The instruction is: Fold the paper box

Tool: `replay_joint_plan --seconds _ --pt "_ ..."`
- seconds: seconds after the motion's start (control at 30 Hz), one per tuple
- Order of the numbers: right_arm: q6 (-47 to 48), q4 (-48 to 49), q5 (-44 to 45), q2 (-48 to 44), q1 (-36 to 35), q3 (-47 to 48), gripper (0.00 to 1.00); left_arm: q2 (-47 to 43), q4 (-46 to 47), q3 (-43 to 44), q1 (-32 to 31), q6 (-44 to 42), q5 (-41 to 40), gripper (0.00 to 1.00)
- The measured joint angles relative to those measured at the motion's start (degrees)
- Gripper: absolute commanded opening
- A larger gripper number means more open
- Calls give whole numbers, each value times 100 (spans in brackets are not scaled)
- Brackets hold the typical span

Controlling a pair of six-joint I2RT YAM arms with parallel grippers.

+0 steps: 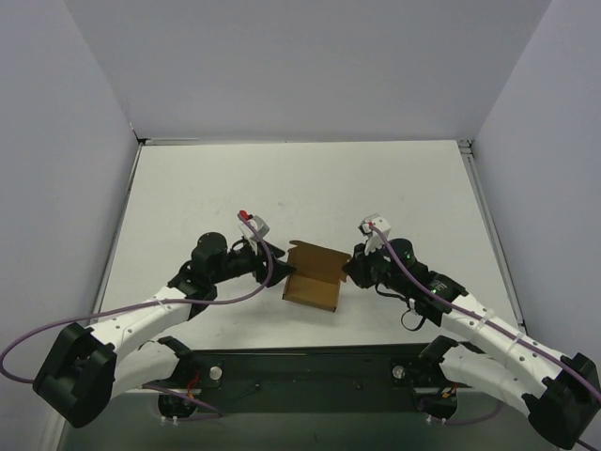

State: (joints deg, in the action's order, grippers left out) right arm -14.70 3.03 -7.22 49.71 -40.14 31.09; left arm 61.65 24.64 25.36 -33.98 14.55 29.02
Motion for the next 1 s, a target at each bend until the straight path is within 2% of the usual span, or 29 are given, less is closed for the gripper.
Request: replay_joint_plan --seconds 0.1,0.13,0.2,0.37,0.43,0.47,0.67,0.7,0.77,0.8,0.87,0.93,0.97,1.0 --pt "9 -125 -179 0 -2 0 0 28 -57 70 2 -33 -24 63" --pt "11 -155 -227 0 -2 0 0 33 -68 87 2 -35 -33 56" --pt "24 -192 -293 0 -2 0 0 44 -72 114 2 -50 -83 51" --pt "28 -205 -376 0 0 0 0 129 -140 221 0 -142 -160 42" --pt "31 -208 -378 0 -2 0 0 151 -162 229 0 -170 -166 41" --pt "33 -208 -378 0 0 0 0 162 -175 234 0 -175 -166 36" --pt "66 -208 -378 0 0 0 0 275 -205 271 0 -197 -153 25" --pt "72 -208 -378 0 0 0 0 291 -201 275 0 -199 -153 17" --pt "85 -210 -380 0 -2 2 0 310 -192 275 -13 -212 -120 11" --pt "90 -210 -380 0 0 2 0 321 -175 275 -20 -205 -107 0" --pt "90 -232 -374 0 0 2 1 350 -144 275 -55 -260 -87 0" --pt "57 -264 -343 0 0 4 16 391 -120 275 -90 -297 -92 0" --pt "15 -291 -297 0 4 4 31 409 -120 275 -111 -308 -92 0" --pt "-39 -319 -234 -9 4 4 38 415 -125 275 -129 -317 -94 0"
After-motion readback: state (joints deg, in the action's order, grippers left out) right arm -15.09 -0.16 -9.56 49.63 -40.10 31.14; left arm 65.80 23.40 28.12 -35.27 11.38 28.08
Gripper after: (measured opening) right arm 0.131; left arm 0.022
